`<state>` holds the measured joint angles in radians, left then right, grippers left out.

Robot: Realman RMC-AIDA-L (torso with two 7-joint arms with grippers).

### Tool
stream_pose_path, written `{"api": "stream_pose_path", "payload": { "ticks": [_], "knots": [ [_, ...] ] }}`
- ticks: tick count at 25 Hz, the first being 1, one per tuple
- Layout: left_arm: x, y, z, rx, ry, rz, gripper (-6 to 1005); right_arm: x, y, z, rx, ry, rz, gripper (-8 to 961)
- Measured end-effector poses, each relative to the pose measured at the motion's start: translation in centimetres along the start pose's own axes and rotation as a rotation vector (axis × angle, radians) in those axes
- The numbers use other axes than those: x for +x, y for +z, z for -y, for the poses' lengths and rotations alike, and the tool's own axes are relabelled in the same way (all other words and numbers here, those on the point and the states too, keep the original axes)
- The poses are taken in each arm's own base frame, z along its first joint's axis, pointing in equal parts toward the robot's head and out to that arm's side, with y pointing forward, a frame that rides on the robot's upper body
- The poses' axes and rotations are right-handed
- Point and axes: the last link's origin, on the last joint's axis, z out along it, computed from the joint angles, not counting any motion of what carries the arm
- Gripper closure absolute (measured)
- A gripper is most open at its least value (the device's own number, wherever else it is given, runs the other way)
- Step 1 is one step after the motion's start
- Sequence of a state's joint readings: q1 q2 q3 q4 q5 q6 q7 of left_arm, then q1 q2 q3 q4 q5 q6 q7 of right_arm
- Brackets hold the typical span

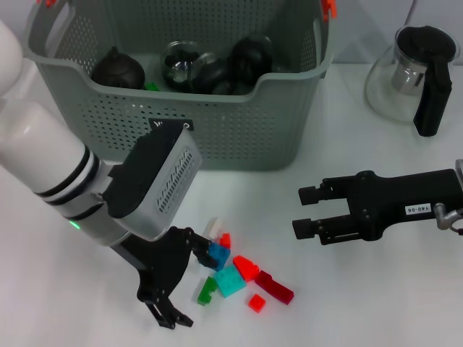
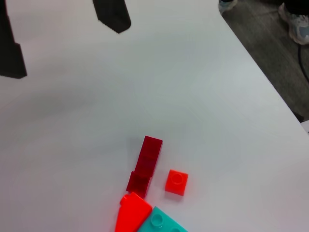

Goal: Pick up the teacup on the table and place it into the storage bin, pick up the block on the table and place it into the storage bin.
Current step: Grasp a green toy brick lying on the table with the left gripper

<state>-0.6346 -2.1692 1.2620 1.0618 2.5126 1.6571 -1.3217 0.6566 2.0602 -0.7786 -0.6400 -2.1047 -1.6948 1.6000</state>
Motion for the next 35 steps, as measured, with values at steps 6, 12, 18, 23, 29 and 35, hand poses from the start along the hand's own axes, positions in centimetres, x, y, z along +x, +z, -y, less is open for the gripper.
{"api": "stream_pose_path", "payload": {
  "ticks": [6,12,18,23,29,35],
  "knots": [
    [0.1,0.6,0.0,-0.012,0.009,0.01,63,0.1,0.0,0.0,0.003,0.005,0.004,163],
    [-0.1,1.1,0.1,-0.012,0.0,0.015,64,0.2,-0.1,0.0,0.006,0.003,0.005,163],
    [0.0,1.1,0.1,-0.016,0.0,0.015,64,0.4,-0.1,0.0,0.008,0.005,0.005,163],
    [0.0,1.2,0.1,-0.017,-0.002,0.016,64,0.4,-0.1,-0.1,0.004,0.006,0.005,162],
    [0.0,1.2,0.1,-0.014,-0.001,0.016,65,0.5,-0.1,-0.1,0.004,0.006,0.005,162],
    [-0.1,1.4,0.3,-0.003,-0.002,0.022,65,0.5,-0.2,-0.1,0.004,0.007,0.005,162]
  ]
}}
